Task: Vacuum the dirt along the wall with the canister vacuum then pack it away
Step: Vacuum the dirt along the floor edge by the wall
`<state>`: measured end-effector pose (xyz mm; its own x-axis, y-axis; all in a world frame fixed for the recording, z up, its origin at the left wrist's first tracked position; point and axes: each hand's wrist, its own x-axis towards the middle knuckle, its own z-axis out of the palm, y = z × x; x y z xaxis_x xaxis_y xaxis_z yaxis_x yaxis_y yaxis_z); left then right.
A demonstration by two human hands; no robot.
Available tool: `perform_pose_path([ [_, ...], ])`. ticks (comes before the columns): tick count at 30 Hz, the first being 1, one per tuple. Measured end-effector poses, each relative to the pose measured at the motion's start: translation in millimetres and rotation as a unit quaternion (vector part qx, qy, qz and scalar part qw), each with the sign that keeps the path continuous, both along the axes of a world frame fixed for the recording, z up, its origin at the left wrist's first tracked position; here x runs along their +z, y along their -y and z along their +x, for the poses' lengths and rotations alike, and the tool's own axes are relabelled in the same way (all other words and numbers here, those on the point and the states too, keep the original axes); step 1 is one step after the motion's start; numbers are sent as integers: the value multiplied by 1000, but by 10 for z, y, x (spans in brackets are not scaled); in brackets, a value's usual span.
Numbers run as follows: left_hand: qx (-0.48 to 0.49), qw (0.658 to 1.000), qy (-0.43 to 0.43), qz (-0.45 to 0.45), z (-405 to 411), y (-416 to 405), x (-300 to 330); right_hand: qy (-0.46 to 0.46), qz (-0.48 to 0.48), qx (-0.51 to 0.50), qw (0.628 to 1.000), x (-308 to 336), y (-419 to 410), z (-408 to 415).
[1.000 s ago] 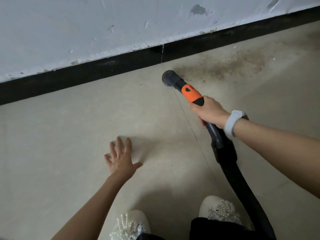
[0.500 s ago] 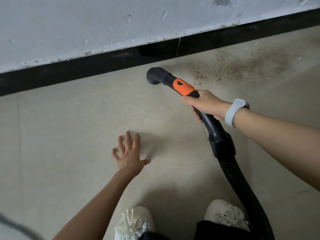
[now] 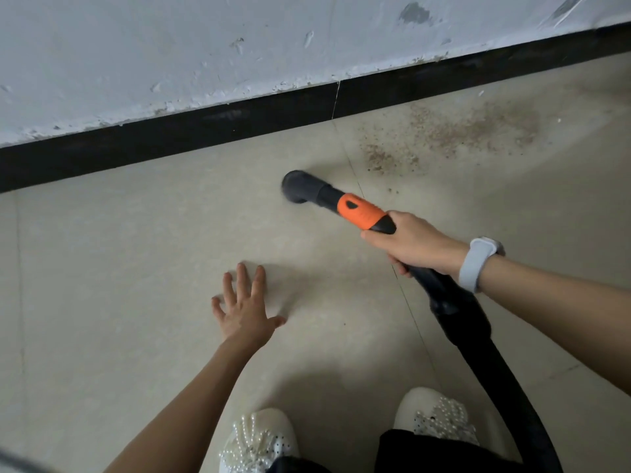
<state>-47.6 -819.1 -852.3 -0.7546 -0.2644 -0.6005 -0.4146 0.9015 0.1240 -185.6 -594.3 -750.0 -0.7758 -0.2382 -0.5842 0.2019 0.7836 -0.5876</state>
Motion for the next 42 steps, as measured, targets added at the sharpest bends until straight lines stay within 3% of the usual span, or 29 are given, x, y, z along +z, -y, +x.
perform_pose_path([
  [5,14,1000,11,-2,-33,-20,17,-18,-21,-122,992,91,-217,-197],
  [13,59,997,-45,3,96,24,-14,101,-54,54,992,-131,-278,603],
  [21,51,996,-70,18,119,75,-1,24,-37,-36,998,-71,-504,384],
  [26,118,980,-144,76,214,173,50,24,-11,23,999,-39,-261,519],
  [30,235,934,-246,113,369,318,99,-75,66,101,990,1,-94,433],
  [38,278,926,-255,20,614,540,25,-69,79,172,979,-78,539,364],
  [42,300,938,-174,-21,773,615,-50,-107,108,296,943,-137,608,590],
])
